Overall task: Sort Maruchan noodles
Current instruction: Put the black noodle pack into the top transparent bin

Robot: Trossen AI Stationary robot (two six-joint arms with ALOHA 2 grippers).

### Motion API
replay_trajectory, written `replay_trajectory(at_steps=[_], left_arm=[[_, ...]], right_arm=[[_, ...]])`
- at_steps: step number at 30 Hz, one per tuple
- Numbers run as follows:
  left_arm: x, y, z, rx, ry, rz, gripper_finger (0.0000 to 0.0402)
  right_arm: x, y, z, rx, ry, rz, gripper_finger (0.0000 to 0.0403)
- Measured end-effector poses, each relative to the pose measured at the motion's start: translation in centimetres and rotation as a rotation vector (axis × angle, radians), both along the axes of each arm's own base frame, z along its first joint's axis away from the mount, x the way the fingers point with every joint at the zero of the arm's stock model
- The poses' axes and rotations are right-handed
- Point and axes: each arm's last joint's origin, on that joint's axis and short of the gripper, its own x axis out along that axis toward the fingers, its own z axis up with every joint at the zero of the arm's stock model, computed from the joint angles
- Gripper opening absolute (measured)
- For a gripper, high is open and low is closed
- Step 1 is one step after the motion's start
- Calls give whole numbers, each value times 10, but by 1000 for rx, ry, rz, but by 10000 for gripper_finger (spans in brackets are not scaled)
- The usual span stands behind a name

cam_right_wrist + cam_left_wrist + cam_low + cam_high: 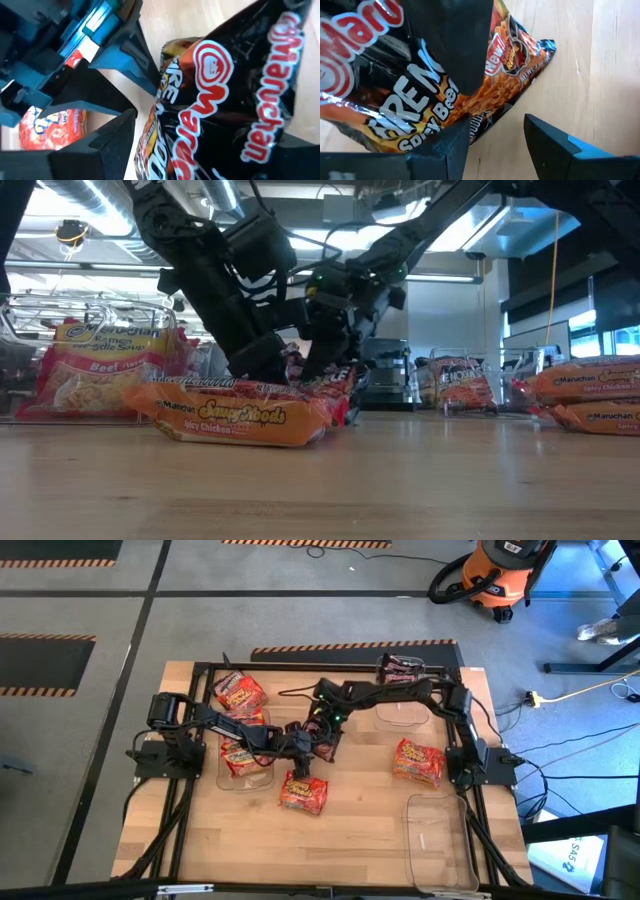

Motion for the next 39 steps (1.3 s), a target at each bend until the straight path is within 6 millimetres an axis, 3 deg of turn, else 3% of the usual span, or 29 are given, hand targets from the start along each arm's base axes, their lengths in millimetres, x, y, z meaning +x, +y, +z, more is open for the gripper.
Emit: replay_trajectory(at_steps=[5, 15, 20, 25, 30, 39], left_arm=[[0, 0, 0, 1, -1, 0, 180], [0, -1, 1, 17, 0, -13, 180], [-6, -7, 14, 24, 5, -26, 180], [-17, -13, 43, 24, -24, -46, 180], [-26, -15, 65, 26, -65, -60, 180], [-28, -15, 69, 41, -70, -80, 180]], right_arm=[[1, 3, -2, 0, 8, 6, 247], [1, 2, -1, -12, 2, 7, 102], [-3, 3, 8, -56, -8, 42, 93], [-16, 5, 43, -162, -16, 49, 112], [-38, 10, 85, -257, -36, 95, 97], [-107, -8, 152, -366, 2, 66, 107]])
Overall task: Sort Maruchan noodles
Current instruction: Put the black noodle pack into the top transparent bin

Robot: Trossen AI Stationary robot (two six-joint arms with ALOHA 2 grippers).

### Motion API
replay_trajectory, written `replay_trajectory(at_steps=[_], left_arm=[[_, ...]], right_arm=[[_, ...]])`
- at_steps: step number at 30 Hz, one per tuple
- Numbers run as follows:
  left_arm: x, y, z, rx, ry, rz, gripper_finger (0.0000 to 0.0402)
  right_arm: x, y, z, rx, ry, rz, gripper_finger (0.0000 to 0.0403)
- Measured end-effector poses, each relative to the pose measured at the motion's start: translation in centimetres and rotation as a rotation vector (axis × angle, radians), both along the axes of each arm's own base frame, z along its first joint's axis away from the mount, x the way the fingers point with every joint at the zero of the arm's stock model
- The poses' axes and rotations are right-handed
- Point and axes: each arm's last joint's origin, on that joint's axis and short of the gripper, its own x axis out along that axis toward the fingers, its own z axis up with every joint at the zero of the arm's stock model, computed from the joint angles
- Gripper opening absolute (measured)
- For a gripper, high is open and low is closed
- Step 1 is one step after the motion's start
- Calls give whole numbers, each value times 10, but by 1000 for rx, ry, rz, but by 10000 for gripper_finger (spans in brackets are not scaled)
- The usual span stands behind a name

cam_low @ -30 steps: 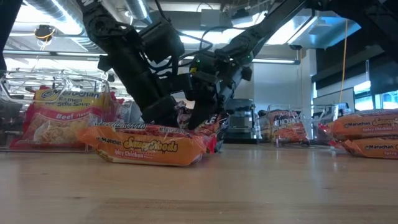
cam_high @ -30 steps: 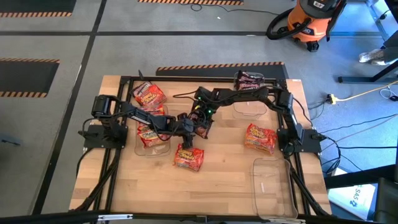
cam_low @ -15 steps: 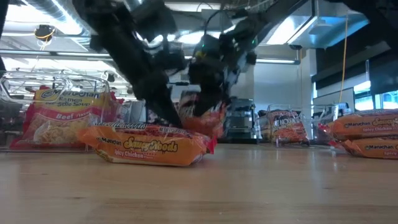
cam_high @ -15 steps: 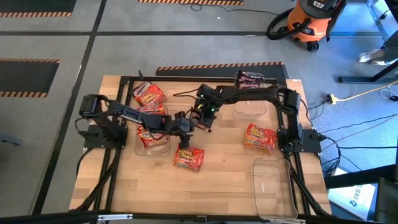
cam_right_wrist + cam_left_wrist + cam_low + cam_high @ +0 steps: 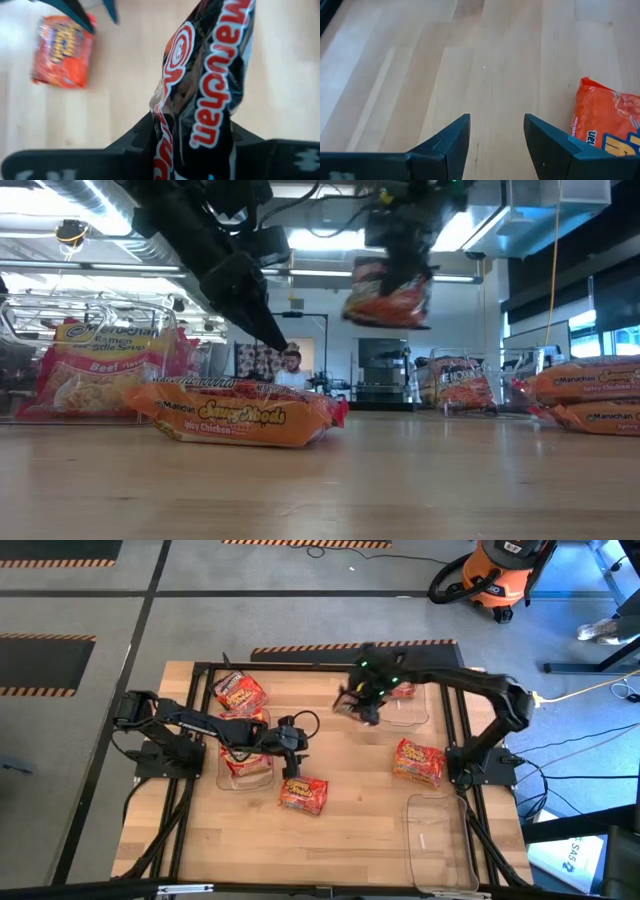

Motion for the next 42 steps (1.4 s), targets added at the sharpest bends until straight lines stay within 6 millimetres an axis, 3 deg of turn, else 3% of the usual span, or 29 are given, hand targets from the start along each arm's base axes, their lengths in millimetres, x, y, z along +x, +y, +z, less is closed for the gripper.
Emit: replay_trajectory(at_steps=[8, 16, 21, 31, 35, 42], left_arm=[[0, 0, 0, 0, -2, 0, 180], [0, 0, 0, 0, -4, 0, 180], [0, 0, 1, 0, -8, -1, 180], [1, 0, 2, 0, -20, 0, 180], [1, 0, 2, -1, -21, 0, 180], [1, 0, 2, -1, -21, 1, 180]], right_arm=[[-60, -32, 19, -69, 112, -36, 109], [-92, -57, -4, -183, 342, -76, 110], [-101, -64, -34, -190, 374, -53, 110], [-99, -65, -80, -266, 305, 16, 110], [-101, -64, -90, -288, 314, 8, 111], [-102, -65, -92, -314, 349, -14, 111]])
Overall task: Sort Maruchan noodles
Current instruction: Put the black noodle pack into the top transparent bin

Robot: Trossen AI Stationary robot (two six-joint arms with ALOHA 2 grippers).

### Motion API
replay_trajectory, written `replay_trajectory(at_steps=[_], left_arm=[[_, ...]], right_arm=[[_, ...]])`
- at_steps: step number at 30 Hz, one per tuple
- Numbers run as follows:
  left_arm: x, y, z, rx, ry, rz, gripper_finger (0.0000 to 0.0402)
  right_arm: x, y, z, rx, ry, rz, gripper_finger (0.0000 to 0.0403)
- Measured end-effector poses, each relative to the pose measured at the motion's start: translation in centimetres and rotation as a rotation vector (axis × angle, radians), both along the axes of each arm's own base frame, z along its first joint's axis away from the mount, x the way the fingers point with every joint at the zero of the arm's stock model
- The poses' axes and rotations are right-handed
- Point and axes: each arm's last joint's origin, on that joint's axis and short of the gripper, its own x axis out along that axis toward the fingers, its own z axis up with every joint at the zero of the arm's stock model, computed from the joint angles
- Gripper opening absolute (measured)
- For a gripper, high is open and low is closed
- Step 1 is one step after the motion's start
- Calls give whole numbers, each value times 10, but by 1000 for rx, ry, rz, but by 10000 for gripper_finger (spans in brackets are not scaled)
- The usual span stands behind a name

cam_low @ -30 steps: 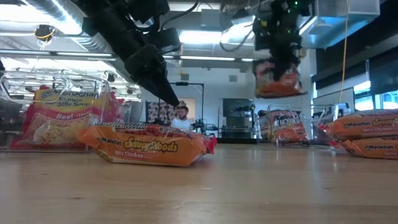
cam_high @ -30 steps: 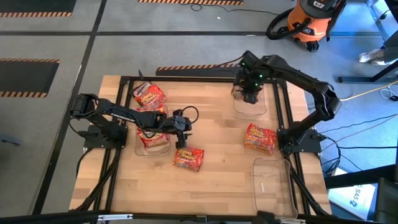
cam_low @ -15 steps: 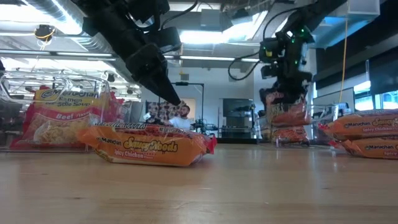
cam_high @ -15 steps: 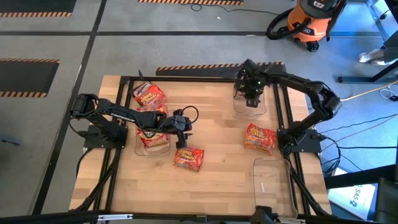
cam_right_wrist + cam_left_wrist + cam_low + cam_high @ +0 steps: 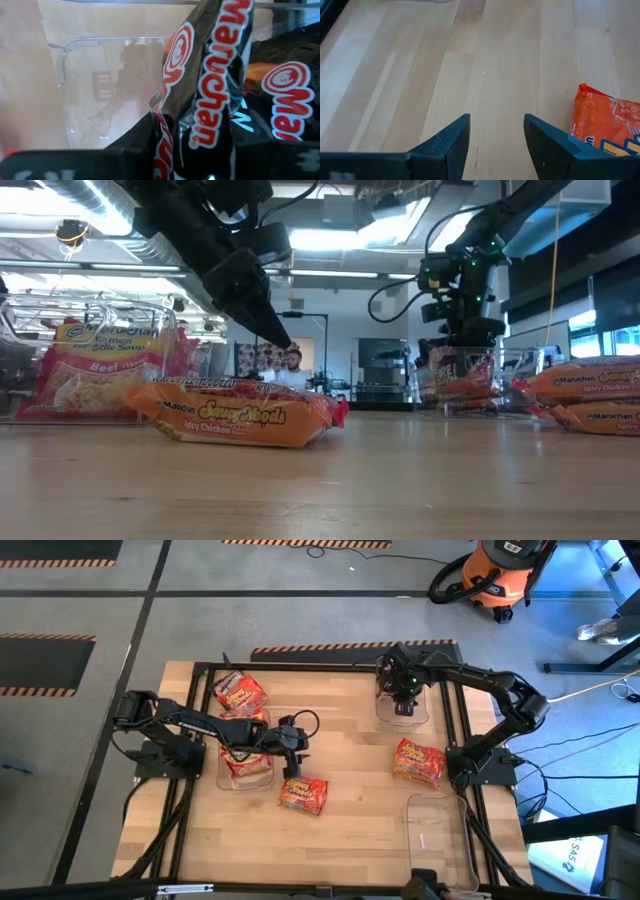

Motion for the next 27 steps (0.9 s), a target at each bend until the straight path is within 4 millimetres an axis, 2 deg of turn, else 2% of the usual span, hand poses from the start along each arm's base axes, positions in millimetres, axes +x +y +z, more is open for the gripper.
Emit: replay_trajectory(at_steps=[14, 23, 27], left_arm=[[0, -1, 0, -25, 0, -26, 180], [0, -2, 0, -45, 1, -47, 180], [0, -2, 0, -45, 1, -47, 180]], right_arm=[[2, -4, -5, -42, 39, -15, 115], [1, -4, -5, -49, 45, -14, 185], [1, -5, -5, -70, 66, -19, 202]])
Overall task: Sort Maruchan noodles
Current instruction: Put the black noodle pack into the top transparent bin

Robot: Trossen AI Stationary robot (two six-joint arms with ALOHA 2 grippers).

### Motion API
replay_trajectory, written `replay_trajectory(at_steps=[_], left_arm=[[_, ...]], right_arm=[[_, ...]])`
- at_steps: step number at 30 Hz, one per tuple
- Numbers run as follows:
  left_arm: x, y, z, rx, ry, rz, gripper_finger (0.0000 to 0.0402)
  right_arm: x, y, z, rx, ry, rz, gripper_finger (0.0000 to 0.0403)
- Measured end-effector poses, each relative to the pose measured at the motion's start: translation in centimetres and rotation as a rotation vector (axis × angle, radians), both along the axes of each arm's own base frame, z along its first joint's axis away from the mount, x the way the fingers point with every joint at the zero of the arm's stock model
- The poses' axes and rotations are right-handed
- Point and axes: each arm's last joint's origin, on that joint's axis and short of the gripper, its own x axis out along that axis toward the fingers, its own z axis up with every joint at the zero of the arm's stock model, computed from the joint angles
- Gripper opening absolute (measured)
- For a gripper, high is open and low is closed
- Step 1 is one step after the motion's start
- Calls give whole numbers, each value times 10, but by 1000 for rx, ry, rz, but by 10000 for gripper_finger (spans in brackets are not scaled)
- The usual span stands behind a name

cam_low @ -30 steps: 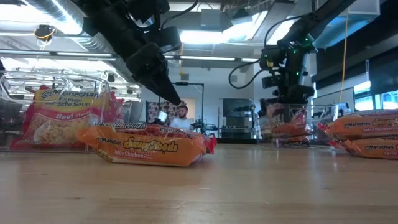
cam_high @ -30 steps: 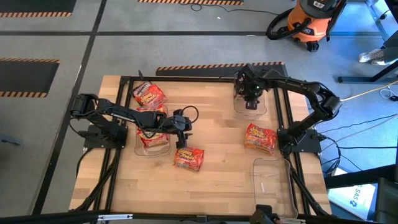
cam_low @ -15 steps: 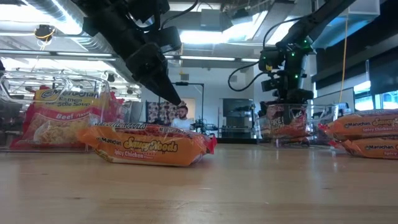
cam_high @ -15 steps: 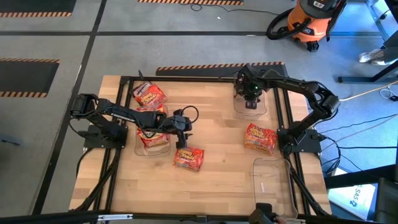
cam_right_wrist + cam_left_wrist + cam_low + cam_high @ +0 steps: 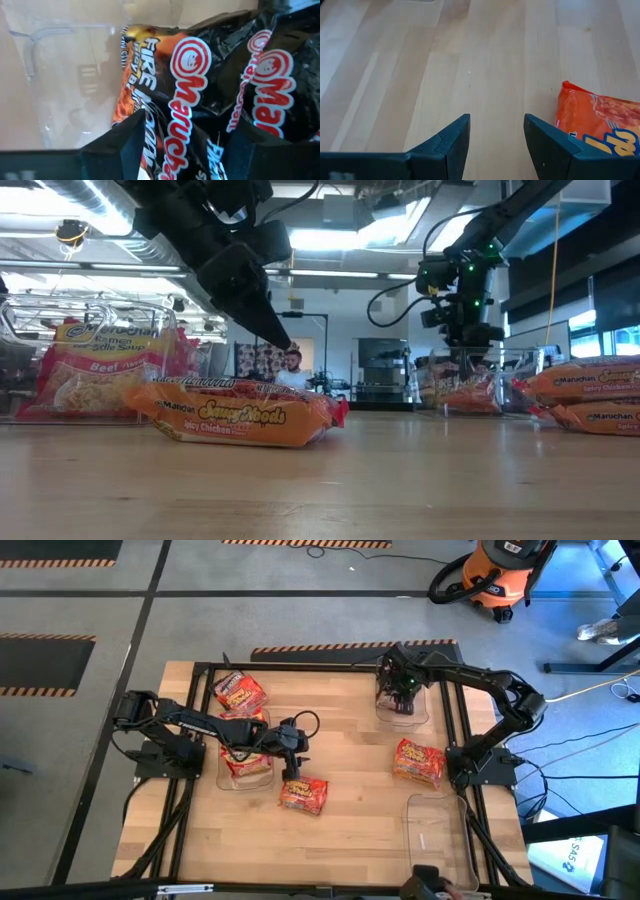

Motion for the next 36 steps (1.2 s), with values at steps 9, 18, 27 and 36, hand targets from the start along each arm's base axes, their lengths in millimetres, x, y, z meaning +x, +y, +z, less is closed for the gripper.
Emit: replay_trajectory(at_steps=[9, 18, 27, 36], left_arm=[[0, 0, 0, 0, 0, 0, 180], [0, 0, 0, 1, 0, -1, 180], [3, 0, 4, -14, -51, 11, 180], [-13, 13, 30, 11, -97, 94, 180]], right_arm=[[-1, -2, 3, -51, 52, -19, 195], [4, -6, 38, -39, 43, -73, 193], [17, -2, 75, 107, -155, -216, 193], [72, 47, 77, 178, -385, -73, 193]])
